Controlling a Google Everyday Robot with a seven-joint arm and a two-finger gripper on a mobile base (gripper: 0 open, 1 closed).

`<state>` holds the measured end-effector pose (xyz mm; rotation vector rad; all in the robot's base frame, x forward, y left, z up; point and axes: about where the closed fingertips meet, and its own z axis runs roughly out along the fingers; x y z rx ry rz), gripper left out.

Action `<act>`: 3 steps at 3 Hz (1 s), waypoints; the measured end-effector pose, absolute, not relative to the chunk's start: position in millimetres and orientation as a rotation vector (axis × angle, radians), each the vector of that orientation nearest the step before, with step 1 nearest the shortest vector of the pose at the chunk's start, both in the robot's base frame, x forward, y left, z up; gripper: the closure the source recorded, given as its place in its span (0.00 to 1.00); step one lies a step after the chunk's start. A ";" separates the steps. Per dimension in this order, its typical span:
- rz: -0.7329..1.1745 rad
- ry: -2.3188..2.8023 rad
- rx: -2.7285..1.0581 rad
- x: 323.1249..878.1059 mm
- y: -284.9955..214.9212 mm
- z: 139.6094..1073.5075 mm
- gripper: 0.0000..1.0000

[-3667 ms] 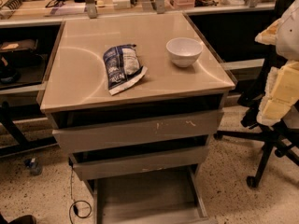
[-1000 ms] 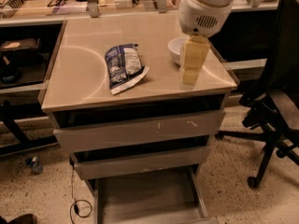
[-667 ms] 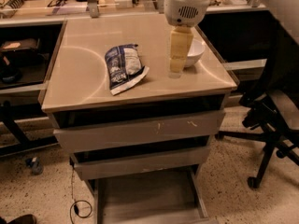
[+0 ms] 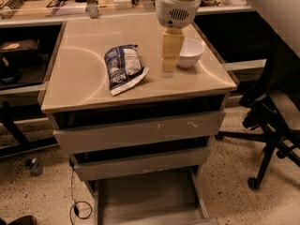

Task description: Place blue chip bag into bottom drawer

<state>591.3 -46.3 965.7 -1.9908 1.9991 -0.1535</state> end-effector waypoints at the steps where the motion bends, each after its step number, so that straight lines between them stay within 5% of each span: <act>1: -0.113 1.957 -2.019 613.8 -10.4 944.0 0.00; 3: -0.014 1.936 -2.087 658.0 36.4 891.2 0.00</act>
Offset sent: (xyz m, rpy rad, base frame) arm 0.0723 0.0996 -0.0804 0.0519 0.0965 0.1107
